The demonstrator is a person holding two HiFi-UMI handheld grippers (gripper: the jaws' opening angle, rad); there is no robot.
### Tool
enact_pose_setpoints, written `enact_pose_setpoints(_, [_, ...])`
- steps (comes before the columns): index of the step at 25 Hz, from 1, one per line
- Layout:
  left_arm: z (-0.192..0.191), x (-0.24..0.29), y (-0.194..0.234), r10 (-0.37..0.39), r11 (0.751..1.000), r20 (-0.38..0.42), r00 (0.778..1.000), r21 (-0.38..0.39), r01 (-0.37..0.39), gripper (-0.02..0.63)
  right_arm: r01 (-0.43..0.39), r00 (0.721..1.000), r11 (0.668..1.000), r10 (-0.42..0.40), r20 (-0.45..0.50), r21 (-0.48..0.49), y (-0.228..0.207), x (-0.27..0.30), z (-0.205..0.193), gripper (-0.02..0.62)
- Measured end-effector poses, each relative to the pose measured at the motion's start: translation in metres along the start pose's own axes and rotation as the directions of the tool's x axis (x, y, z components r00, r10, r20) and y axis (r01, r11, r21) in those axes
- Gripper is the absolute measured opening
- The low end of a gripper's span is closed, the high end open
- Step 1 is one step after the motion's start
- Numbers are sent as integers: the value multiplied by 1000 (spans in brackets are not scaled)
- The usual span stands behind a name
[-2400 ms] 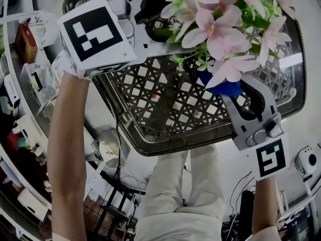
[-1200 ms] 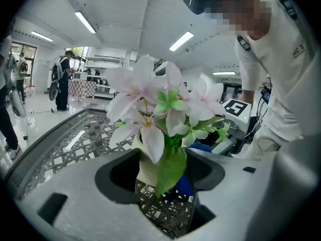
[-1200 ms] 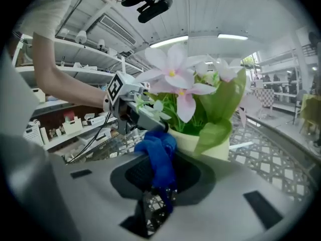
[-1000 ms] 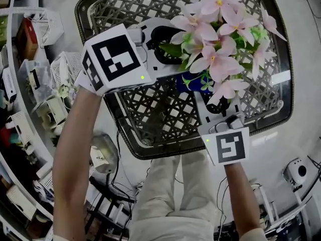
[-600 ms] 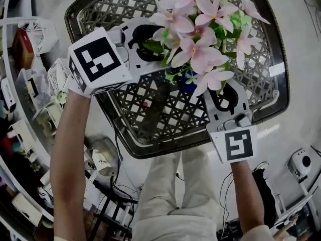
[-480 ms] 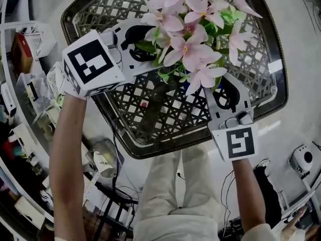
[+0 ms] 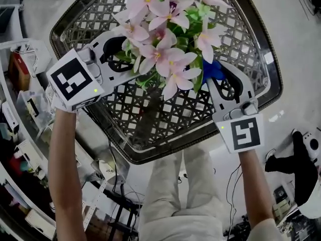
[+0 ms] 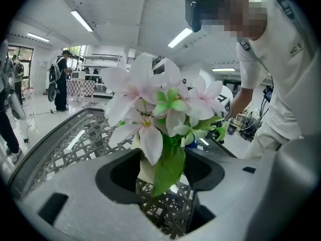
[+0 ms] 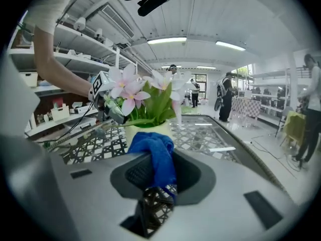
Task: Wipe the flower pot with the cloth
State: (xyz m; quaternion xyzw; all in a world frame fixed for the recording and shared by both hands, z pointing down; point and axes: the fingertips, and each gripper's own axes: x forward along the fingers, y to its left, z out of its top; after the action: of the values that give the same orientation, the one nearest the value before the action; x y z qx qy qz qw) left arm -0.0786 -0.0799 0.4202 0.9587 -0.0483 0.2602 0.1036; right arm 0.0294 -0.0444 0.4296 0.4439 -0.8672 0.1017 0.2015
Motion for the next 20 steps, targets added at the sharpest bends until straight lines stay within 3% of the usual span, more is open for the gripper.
enact_pose_setpoints(7, [-2, -1, -1, 3, 1000, -17, 1000, -7, -3, 270, -53, 998, 994, 55, 18, -92, -17, 14, 7, 103])
enact_pose_setpoints(20, [1, -1, -2, 9, 1000, -22, 1000, -30, -9, 270, 1, 999, 999, 1, 41, -51, -55, 41, 18, 97])
